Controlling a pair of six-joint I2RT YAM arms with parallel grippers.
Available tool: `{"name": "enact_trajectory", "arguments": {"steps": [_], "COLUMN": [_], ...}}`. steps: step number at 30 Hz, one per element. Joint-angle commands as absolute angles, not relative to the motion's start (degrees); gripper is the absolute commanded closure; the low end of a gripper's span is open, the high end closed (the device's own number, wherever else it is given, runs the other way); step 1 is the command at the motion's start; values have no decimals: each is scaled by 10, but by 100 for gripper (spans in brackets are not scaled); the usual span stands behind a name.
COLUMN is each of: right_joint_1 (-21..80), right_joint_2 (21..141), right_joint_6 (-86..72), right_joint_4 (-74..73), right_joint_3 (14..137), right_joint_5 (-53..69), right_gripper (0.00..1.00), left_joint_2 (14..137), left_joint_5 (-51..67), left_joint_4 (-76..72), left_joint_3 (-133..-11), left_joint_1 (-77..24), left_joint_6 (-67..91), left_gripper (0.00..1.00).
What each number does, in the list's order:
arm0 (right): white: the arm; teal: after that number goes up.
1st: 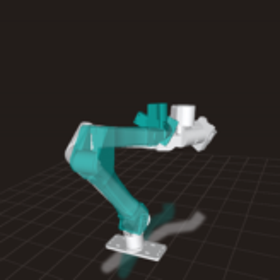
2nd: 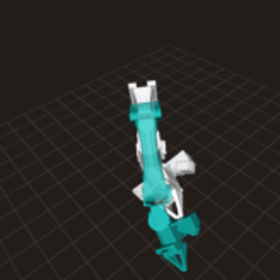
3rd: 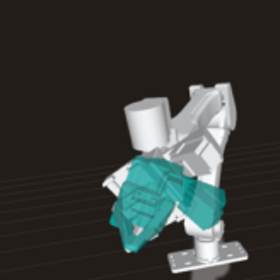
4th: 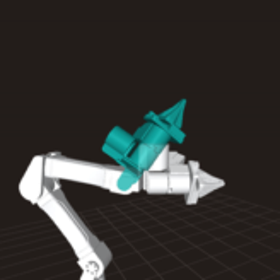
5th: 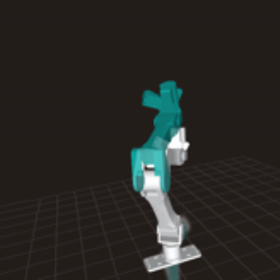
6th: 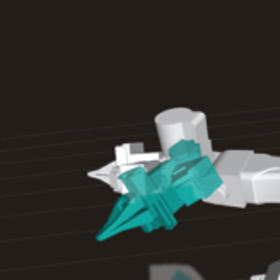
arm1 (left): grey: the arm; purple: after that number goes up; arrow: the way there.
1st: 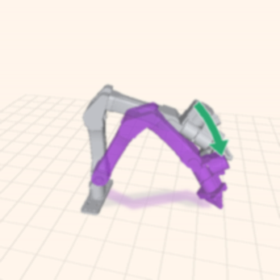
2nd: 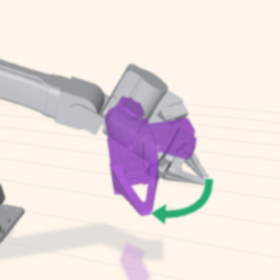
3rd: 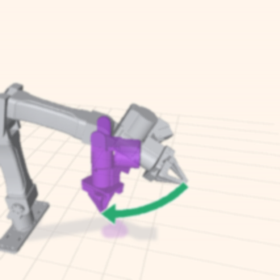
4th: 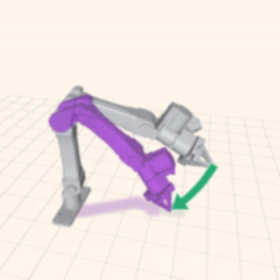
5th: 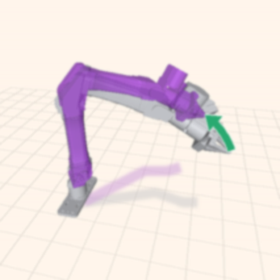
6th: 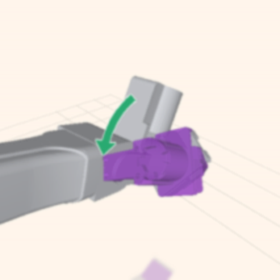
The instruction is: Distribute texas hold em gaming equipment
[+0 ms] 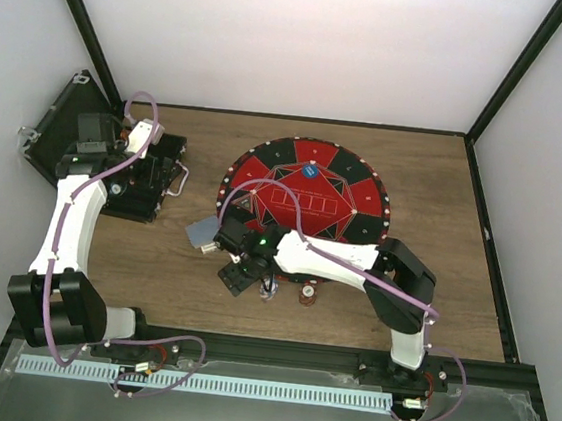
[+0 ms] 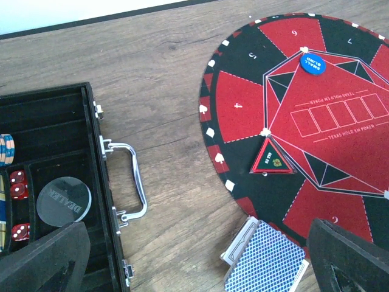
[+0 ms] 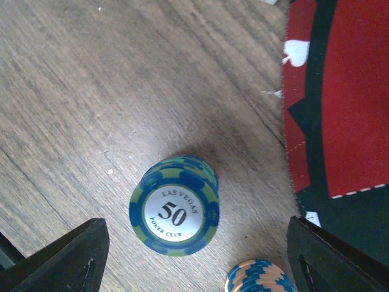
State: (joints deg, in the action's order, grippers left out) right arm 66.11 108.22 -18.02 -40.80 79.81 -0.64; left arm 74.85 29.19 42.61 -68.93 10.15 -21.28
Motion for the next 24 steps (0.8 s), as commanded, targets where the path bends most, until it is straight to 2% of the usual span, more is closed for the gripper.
{"name": "enact_trajectory", "arguments": {"steps": [1,10,20,24], "right_joint_1": [675,680,681,681], "right_joint_2": [1099,1123,1134,1136], "right_joint_6": [-161,-160,-160,-158], "right_joint_4": [-409,-407,-407,-408], "right_joint_3": [823,834,852,852], "right_joint_5": [7,-17,-23,-27], "right_gripper": [19,32,38,44], "left_joint_2": [743,739,739,739], "left_joint_5": [295,294,298,298], "left_joint_4": [431,433,436,435], "left_joint_3": [-698,-694,-692,-690], "left_joint_1": [106,107,110,112], "left_joint_6": [-212,-216,-223,-223], "left_gripper": [0,0,0,0]}}
